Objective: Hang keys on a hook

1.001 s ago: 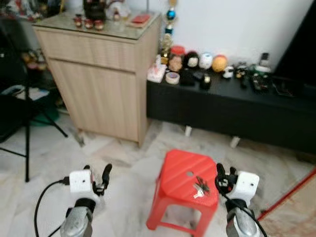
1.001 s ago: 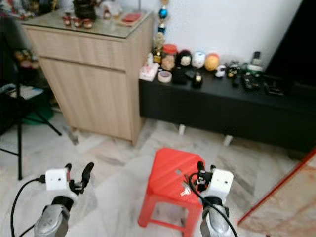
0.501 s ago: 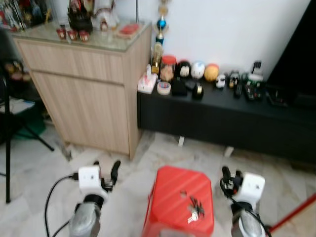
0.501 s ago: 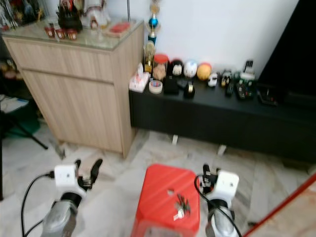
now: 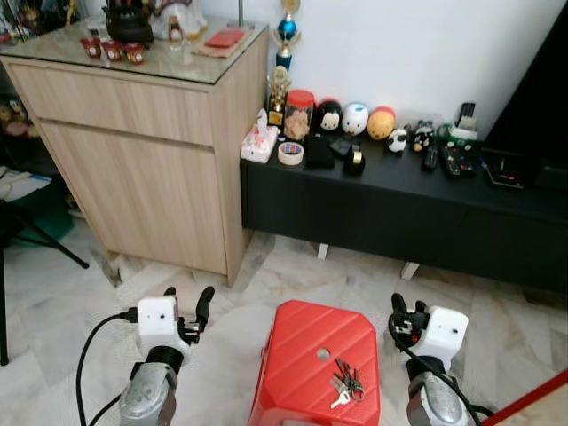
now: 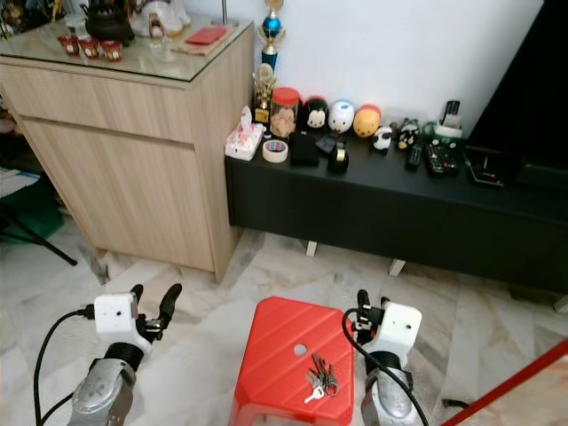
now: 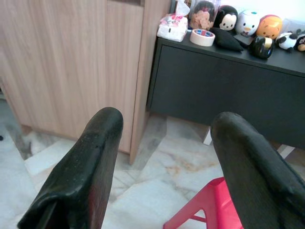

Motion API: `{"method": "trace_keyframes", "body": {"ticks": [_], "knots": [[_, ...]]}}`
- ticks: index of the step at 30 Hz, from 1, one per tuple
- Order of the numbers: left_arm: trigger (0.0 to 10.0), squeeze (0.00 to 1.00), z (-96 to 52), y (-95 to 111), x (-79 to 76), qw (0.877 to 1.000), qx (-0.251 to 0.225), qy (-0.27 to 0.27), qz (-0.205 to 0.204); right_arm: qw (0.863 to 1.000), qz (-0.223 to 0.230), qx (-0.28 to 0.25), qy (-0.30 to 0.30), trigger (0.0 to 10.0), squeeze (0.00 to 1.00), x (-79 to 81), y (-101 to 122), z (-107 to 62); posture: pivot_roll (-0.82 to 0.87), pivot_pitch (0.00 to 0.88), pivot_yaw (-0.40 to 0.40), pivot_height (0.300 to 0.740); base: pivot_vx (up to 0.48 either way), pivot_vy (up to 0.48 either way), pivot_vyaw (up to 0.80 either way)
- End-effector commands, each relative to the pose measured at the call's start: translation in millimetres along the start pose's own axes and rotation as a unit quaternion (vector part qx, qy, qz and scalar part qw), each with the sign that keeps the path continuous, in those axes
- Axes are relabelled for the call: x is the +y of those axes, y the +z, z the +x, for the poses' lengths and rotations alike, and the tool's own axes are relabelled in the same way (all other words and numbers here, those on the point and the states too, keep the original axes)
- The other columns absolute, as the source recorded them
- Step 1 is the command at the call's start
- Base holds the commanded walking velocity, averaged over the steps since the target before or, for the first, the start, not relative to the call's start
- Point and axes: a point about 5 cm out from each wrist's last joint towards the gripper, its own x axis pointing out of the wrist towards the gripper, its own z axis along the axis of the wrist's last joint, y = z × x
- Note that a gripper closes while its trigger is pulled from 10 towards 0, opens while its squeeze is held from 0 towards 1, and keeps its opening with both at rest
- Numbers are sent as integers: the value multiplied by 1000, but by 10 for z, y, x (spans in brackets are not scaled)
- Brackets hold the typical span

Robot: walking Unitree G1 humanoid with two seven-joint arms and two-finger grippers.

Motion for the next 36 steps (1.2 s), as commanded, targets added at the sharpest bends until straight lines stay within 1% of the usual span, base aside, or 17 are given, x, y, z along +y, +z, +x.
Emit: {"method": "trace_keyframes", "body": {"ticks": [1,3,4,8,11,15,19,23,36], "knots": [[10000,0,-3,8,-18,1000,0,-4,-7,1000,0,16,-9,10000,0,-39,-39,2,33,18,-88,729,0,0,0],[10000,0,-3,7,-23,1000,0,-4,-7,1000,2,26,-10,10000,0,-44,-58,11,32,19,-89,729,0,0,0],[10000,0,-2,6,-40,1000,2,-12,-1,999,3,41,-10,10000,0,-46,-89,21,32,18,-89,729,0,0,0],[10000,0,-3,10,-62,1000,0,-16,-3,999,0,38,-12,10000,0,-52,-85,22,35,19,-91,699,0,0,0],[10000,0,-3,8,-61,1000,1,-16,-3,999,1,36,-12,10000,0,-49,-80,23,35,19,-91,689,0,0,0],[10000,0,-1,15,-60,1000,1,-18,-3,999,2,37,-8,10000,0,-23,-78,33,35,22,-90,659,0,0,0],[10000,0,2,22,-60,1000,1,-20,-3,999,2,36,-5,10000,0,-12,-80,33,37,21,-87,640,0,0,0],[10000,0,9,25,-61,1000,2,-23,-2,1000,6,27,-7,10000,0,-8,-70,29,37,22,-84,640,0,0,0],[10000,0,22,29,-96,999,9,-31,0,999,4,37,-6,10000,0,-9,-104,19,38,24,-82,640,0,0,0]]}}
